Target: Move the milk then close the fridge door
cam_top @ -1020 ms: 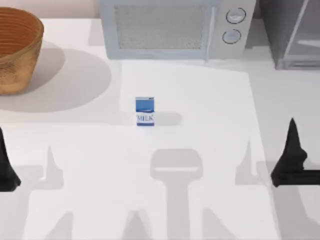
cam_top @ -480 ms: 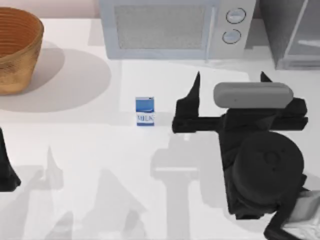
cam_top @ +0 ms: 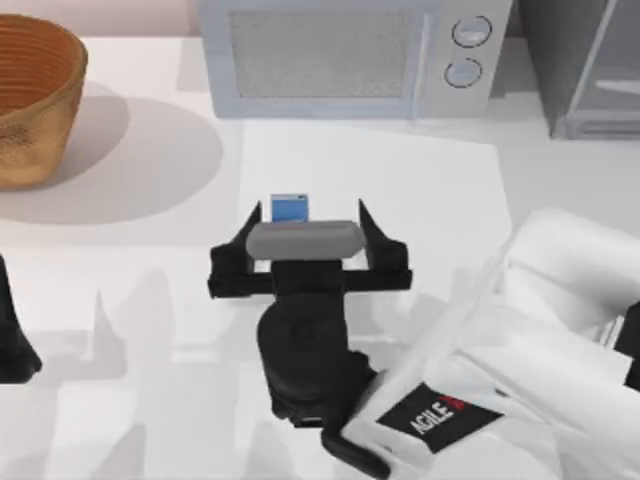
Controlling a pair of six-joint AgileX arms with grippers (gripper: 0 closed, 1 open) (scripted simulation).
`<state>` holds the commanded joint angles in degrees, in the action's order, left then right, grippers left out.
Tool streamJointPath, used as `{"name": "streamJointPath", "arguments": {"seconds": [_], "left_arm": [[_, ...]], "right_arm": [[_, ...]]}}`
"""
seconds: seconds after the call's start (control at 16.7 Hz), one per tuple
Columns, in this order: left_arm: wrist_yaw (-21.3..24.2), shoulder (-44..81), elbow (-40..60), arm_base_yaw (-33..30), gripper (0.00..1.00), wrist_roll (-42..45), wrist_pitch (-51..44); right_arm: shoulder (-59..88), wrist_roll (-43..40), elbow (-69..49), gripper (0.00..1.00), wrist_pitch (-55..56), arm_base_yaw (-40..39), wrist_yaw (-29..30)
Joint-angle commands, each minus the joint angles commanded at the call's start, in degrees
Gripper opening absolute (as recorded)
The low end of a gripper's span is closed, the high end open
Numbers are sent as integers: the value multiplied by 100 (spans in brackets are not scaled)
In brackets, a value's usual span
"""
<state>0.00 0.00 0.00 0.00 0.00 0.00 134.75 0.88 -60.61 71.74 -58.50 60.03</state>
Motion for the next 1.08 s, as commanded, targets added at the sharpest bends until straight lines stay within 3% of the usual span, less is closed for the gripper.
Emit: {"name": "streamJointPath", "arguments": {"seconds": [0.3, 0.66, 1.08], "left_arm": [[0, 0, 0, 0, 100, 0, 0], [0, 0, 0, 0, 100, 0, 0], [0, 0, 0, 0, 100, 0, 0]], "right_arm": [[1015, 14, -821, 100, 342, 23, 11], [1032, 15, -840, 100, 326, 41, -6], [1277, -3, -1489, 100, -42, 465, -428]]}}
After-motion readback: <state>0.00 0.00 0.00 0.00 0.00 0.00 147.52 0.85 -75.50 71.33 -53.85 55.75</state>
